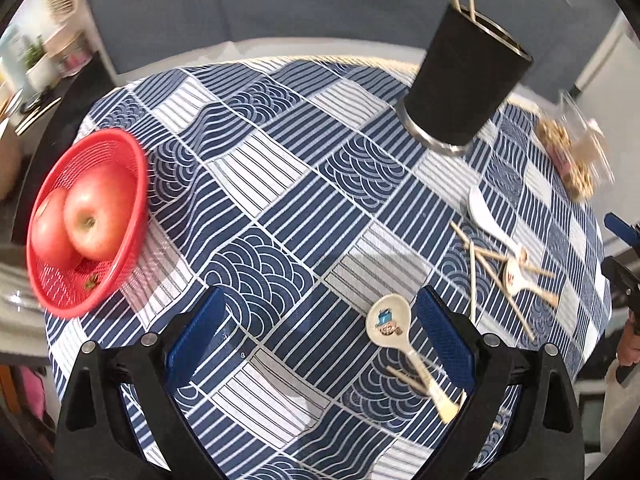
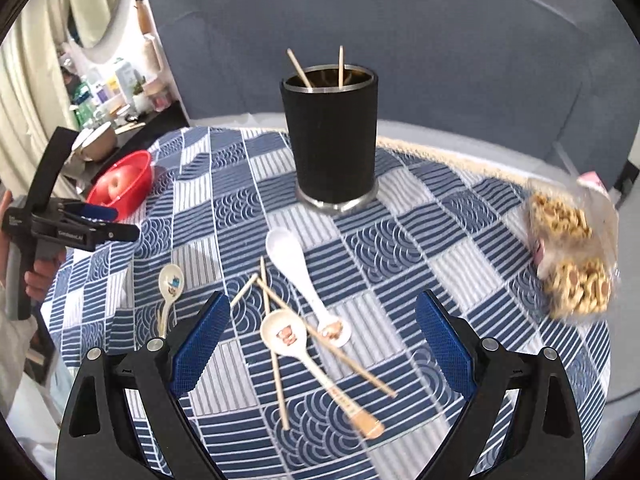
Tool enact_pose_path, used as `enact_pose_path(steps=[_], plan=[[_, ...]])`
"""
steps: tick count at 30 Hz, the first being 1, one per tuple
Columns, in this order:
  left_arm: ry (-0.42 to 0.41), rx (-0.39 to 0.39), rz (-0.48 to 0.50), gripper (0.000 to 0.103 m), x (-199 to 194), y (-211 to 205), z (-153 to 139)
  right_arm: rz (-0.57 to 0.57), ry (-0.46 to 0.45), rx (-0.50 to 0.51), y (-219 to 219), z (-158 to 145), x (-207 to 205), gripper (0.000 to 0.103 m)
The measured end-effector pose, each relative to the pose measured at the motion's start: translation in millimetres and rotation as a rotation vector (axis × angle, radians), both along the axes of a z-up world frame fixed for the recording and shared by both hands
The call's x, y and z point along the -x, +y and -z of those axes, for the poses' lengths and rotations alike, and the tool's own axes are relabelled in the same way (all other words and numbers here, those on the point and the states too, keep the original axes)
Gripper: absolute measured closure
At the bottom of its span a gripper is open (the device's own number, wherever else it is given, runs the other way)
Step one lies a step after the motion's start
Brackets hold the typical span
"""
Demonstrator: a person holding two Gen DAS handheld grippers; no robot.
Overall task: Organize utensils
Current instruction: 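Grasp the bear-print spoon handle with the right tool while left tool approaches blue-print spoon, then grasp the blue-print spoon handle with the left tool while right tool lifts its spoon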
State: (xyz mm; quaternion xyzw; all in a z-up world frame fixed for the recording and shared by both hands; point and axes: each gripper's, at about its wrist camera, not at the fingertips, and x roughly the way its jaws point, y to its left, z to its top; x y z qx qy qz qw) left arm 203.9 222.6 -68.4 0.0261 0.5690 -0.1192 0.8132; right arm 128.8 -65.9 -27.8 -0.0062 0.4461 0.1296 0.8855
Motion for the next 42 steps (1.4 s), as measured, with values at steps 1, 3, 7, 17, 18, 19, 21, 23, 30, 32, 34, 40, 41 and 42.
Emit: enact_pose_path(steps=[1, 3, 7, 17, 18, 19, 21, 23, 30, 32, 34, 40, 41, 42], plan=[[0.003, -0.001, 0.019, 0.009, -0.6, -0.8, 2.0, 0.003, 0.003, 0.004, 1.9, 1.9, 1.1, 0.014], [0.013, 0.002, 0.052, 0.009, -1.6, -2.5, 5.8, 0.008, 0.012, 0.017, 6.2, 7.0, 3.1, 0.014], [0.046, 0.017, 0.096, 0.009, -2.5, -6.6, 14.5, 0.004, 0.031, 0.038, 8.9, 17.4, 3.7, 0.014], [0.109, -0.055, 0.146, 0.009, 14.4, -27.2, 43.0, -0.072, 0.123, 0.083, 9.3, 45.3, -6.5, 0.015], [0.117, -0.061, 0.141, 0.009, 15.4, -27.3, 45.3, -0.085, 0.132, 0.089, 10.2, 48.2, -7.2, 0.016], [0.127, -0.057, 0.136, 0.009, 17.3, -27.1, 47.9, -0.098, 0.146, 0.093, 10.6, 51.7, -8.1, 0.018], [0.144, -0.039, 0.124, 0.009, 21.7, -27.3, 52.3, -0.130, 0.183, 0.096, 11.7, 59.0, -10.8, 0.029], [0.164, -0.041, 0.112, 0.009, 26.6, -29.3, 58.0, -0.160, 0.201, 0.107, 12.1, 64.8, -11.6, 0.029], [0.232, -0.054, 0.062, 0.009, 40.5, -37.2, 72.6, -0.265, 0.258, 0.124, 19.5, 80.0, -12.8, 0.048], [0.242, -0.054, 0.045, 0.009, 43.7, -39.1, 74.0, -0.291, 0.271, 0.136, 22.0, 84.0, -13.3, 0.050], [0.258, -0.043, 0.027, 0.009, 43.7, -39.3, 75.6, -0.306, 0.279, 0.142, 23.0, 86.6, -14.0, 0.053], [0.268, -0.044, -0.053, 0.006, 43.8, -44.5, 79.6, -0.368, 0.279, 0.174, 28.5, 96.8, -14.9, 0.073], [0.268, -0.051, -0.064, 0.006, 43.5, -45.4, 80.4, -0.368, 0.276, 0.173, 28.1, 97.0, -15.7, 0.076], [0.267, -0.062, -0.083, 0.006, 43.0, -48.2, 81.8, -0.367, 0.271, 0.178, 27.6, 97.3, -17.0, 0.082]])
